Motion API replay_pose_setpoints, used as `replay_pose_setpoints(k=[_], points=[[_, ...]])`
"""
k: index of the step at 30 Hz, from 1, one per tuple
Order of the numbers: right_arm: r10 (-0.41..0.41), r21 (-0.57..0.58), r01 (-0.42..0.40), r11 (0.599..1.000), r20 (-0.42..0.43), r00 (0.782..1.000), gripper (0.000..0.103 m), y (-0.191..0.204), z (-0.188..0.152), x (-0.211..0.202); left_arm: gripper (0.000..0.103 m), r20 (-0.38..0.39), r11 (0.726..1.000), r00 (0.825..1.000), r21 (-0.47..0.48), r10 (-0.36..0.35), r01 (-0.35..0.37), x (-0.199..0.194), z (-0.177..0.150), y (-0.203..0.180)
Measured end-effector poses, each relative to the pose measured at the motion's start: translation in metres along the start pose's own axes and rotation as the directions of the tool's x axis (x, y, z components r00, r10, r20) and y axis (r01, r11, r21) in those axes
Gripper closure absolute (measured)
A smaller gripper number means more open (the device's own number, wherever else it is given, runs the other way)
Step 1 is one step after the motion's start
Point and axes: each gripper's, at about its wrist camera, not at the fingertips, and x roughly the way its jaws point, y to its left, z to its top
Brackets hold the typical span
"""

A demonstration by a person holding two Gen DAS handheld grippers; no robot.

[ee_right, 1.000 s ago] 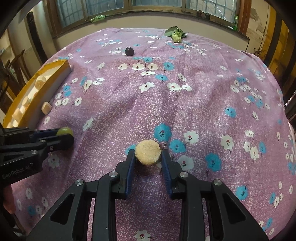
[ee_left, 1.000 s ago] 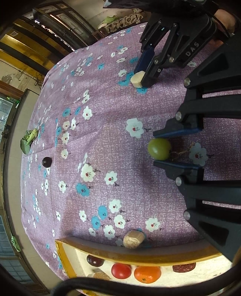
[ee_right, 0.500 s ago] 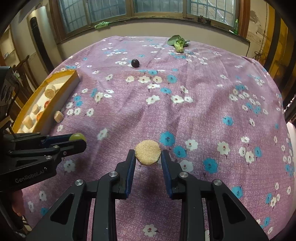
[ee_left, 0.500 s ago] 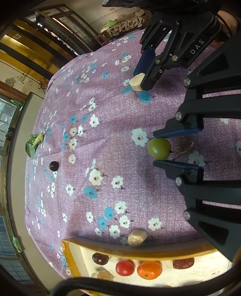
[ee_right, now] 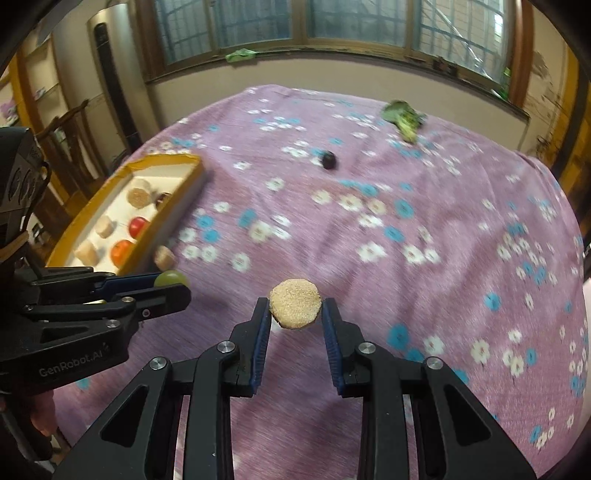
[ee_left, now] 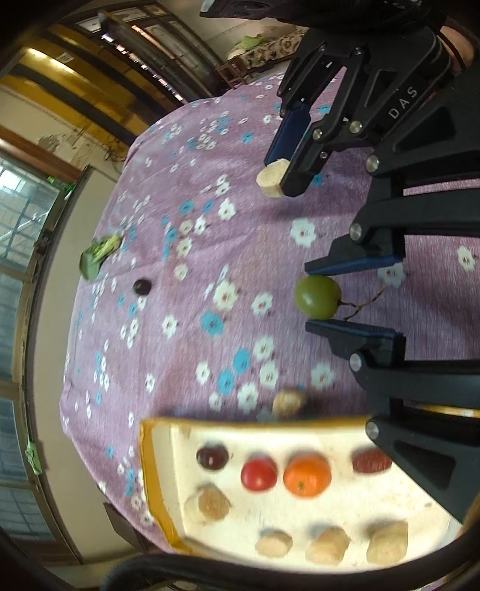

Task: Organize fruits
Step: 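Carry the green grape and yam slice with both grippers over the tray, then lower both grippers into the tray and open them to release grape and slice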

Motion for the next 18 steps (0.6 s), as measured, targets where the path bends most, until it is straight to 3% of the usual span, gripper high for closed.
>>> replay_pose_setpoints(k=[11, 18], points=[[0.102, -0.115, -0.099, 0.988, 0.021, 0.995, 0.076, 0.068, 0.040, 0.018, 0.077, 0.059, 0.990, 0.994, -0.112, 0.091, -0.084, -0.036, 0.009, 0.072], [0.158, -0.182, -0.153, 0.971, 0.013, 0.987, 0.076, 0.107, 0.056, 0.038, 0.077, 0.050, 0.977, 0.987, -0.158, 0.155, -0.145, -0.044, 0.013, 0.114]])
